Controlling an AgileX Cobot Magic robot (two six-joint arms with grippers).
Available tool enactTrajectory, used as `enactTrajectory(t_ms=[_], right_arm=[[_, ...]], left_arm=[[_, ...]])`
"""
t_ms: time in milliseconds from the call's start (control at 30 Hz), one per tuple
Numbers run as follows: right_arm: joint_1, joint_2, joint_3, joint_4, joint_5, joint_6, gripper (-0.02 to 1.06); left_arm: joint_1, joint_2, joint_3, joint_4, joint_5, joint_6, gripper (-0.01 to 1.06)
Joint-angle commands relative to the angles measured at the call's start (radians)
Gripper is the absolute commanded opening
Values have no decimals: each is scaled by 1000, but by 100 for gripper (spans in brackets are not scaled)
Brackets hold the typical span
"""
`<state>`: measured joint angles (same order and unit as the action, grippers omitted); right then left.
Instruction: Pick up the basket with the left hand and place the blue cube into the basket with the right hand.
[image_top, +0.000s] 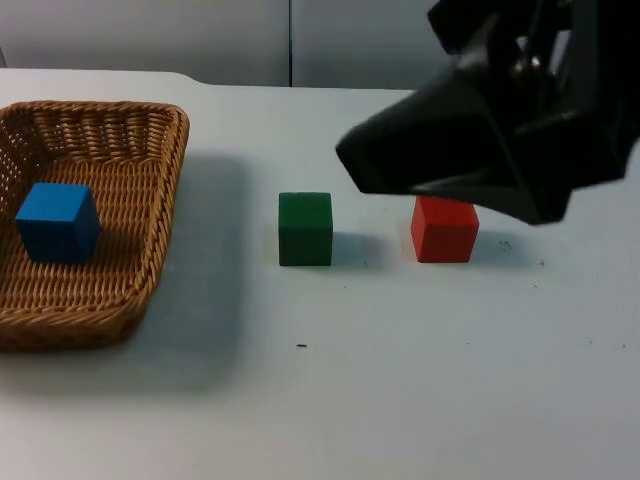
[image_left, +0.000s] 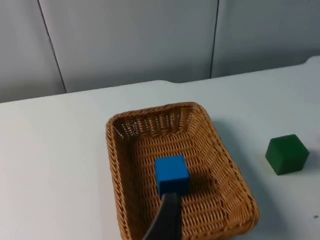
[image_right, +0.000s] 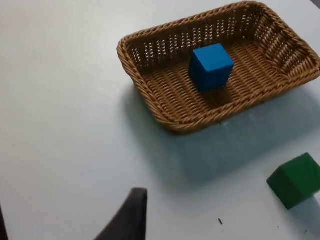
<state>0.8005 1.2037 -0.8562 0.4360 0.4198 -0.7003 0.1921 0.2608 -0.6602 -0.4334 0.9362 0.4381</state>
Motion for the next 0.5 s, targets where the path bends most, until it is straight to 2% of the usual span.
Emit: enactTrajectory(t_ms=[0, 167, 267, 467], right_arm=[[-2, -58, 54, 10, -49, 11, 105], [-2, -152, 118, 13, -35, 25, 105], [-2, -251, 166, 11, -1, 50, 105], [-2, -428, 241, 4, 40, 93, 105]], left_arm=[[-31, -18, 38, 6, 8, -12, 76], [-91, -20, 71, 47, 13, -42, 76], [-156, -20, 70, 79, 40, -54, 76], [-166, -94, 70, 101, 85, -100, 76]])
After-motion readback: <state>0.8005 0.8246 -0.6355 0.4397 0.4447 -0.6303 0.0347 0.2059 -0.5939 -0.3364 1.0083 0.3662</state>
